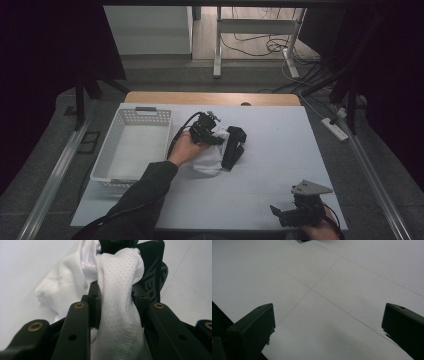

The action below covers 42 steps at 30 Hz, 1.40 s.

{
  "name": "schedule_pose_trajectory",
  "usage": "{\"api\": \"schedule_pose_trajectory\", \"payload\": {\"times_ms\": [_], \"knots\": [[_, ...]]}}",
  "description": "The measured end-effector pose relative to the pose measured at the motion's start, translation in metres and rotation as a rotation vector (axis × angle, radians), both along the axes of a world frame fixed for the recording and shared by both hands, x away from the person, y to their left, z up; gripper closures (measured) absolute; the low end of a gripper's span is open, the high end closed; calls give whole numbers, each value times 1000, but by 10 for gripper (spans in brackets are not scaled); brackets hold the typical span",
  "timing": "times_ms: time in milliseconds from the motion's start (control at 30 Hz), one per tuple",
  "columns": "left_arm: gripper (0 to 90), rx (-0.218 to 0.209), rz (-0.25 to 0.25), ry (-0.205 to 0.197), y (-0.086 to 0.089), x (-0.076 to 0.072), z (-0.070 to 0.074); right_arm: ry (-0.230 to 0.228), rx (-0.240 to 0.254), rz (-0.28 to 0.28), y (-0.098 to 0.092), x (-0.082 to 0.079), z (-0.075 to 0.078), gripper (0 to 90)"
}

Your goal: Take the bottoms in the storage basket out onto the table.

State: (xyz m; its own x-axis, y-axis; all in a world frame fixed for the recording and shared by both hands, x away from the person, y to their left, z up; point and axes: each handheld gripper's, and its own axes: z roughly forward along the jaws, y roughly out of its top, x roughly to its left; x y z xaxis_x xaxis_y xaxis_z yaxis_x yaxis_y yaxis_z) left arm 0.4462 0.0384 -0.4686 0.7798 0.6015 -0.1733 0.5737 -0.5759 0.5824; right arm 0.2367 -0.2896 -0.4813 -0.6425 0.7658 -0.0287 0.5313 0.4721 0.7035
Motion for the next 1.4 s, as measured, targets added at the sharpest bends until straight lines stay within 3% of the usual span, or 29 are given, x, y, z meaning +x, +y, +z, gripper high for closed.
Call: {"api": "schedule_pose_trajectory", "payload": {"times_ms": [100,500,767,1133,1400], "knots": [[654,-9,-6,10,-1,1,-4,0,-1,0,0,0,0,0],[567,43,-45,-4,-10,0,-25,-3,-10,8,1,0,0,0],[462,54,-20,19,-12,3,-38,-4,-12,10,1,-1,0,0],[337,85,-9,-3,-14,3,-46,-5,-13,12,1,-1,0,0],[287,118,-9,-51,-18,0,-49,-5,-17,14,2,-1,-1,0]]}}
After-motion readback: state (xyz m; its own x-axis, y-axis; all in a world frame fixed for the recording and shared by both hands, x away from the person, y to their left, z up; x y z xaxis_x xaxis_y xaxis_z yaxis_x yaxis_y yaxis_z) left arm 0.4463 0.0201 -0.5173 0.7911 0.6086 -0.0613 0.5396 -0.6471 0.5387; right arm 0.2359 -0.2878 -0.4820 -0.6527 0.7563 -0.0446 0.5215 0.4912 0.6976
